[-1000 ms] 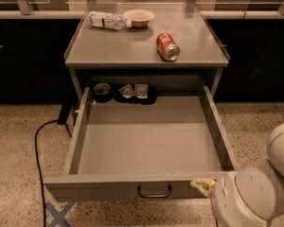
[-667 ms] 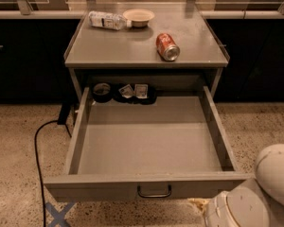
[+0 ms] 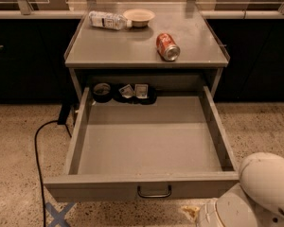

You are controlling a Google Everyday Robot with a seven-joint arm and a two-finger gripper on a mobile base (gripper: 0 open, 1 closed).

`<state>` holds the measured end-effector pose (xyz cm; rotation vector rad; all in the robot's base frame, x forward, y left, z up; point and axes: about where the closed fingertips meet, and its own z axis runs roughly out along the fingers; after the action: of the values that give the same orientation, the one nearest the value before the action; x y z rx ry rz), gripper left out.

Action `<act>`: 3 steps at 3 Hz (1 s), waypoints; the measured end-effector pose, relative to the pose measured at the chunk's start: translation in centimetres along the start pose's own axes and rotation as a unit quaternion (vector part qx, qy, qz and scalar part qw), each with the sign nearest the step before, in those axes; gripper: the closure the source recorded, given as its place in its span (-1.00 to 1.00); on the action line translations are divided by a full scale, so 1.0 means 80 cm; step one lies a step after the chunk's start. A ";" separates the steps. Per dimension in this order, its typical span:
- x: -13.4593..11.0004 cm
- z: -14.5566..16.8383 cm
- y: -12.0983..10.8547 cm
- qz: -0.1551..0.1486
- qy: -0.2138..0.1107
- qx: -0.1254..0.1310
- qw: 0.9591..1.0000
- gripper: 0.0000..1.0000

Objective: Close top drawer

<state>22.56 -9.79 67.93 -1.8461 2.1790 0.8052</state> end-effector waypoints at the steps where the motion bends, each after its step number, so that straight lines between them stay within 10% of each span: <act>1: 0.001 -0.003 -0.009 0.003 0.005 0.005 1.000 -1.00; 3: -0.037 -0.013 -0.074 -0.027 0.012 0.013 0.999 -1.00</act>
Offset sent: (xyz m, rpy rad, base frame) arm 0.0593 -0.0027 0.0037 -0.0327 -0.0515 -0.0099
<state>29.07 -8.26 68.47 -1.9042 2.1328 0.7426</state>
